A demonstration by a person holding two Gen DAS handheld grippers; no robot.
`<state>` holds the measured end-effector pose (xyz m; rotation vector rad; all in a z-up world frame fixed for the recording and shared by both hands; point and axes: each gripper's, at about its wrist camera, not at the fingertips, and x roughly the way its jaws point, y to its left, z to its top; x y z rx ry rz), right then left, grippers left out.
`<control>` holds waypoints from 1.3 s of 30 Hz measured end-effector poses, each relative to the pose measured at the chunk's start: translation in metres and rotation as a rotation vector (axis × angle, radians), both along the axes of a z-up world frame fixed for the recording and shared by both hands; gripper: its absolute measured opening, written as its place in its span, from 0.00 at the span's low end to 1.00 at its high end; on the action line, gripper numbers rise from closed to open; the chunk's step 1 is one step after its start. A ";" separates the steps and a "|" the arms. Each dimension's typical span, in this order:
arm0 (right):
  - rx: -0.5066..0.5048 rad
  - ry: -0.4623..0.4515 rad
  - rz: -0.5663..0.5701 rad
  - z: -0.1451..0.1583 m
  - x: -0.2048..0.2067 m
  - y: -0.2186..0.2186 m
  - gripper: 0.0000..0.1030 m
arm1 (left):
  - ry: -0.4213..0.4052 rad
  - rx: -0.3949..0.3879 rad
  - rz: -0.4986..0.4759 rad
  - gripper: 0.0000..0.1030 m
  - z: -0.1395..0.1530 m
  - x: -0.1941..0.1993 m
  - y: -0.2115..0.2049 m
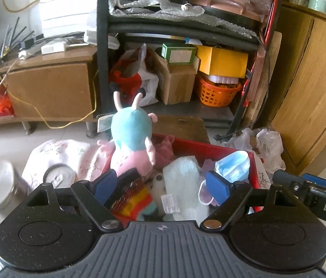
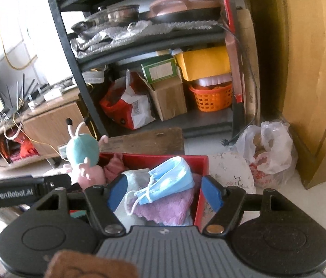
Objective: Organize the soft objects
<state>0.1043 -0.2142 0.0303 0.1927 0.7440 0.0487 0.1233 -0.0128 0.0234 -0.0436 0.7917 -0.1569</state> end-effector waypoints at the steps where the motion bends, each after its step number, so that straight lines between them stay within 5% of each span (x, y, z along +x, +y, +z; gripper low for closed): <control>1: 0.004 -0.003 -0.001 0.001 -0.004 0.000 0.42 | 0.000 0.001 0.001 0.80 0.000 -0.003 0.000; 39: -0.040 -0.053 0.029 0.006 -0.093 0.023 0.42 | -0.067 0.030 -0.002 0.81 0.002 -0.099 0.004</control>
